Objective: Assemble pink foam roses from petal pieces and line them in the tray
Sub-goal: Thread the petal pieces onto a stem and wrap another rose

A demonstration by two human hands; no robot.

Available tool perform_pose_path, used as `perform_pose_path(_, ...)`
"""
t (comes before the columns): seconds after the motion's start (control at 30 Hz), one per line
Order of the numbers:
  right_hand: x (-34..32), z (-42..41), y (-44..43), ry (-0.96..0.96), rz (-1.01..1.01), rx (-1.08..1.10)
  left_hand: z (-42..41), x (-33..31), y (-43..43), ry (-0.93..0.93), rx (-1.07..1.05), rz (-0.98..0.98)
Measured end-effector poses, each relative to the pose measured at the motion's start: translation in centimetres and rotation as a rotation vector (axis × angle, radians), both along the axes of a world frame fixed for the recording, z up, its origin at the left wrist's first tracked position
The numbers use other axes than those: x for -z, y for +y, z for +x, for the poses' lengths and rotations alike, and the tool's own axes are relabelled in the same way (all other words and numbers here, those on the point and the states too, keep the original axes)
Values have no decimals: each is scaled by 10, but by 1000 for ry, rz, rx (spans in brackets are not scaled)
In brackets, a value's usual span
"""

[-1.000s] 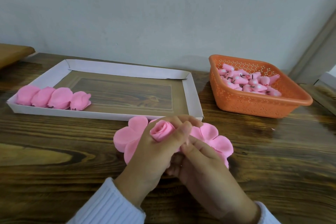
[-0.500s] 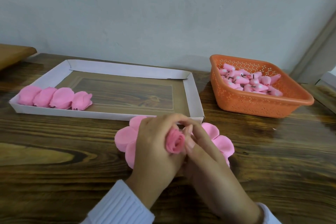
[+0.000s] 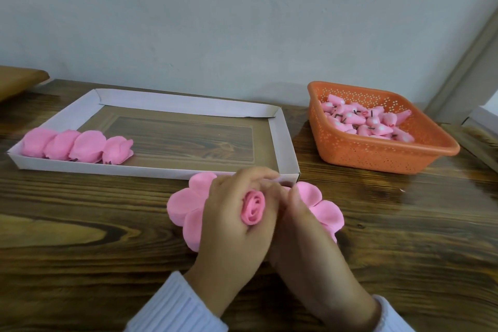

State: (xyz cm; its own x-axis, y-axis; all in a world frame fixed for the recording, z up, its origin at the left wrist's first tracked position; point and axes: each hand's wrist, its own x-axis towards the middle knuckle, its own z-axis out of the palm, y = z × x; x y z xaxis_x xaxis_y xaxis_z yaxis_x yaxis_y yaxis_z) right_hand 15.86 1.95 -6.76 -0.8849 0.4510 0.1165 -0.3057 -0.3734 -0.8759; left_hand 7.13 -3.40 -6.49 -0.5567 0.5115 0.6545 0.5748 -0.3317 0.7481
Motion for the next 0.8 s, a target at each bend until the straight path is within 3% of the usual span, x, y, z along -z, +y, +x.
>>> perform_pose_path(0.1, 7, -3, 3, -137, 43, 80, 0, -4, -3, -262, 101, 59)
perform_pose_path(0.27, 9, -1, 0, -120, 210, 140, -4, -6, -1, -523, 208, 80)
perform_pose_path(0.6, 8, 0, 0, -23, 197, 185, -3, -6, -1, -516, 365, 39)
perform_pose_path(0.8, 4, 2, 8, 94, -61, 206, -2, -6, -1, -406, 254, 116)
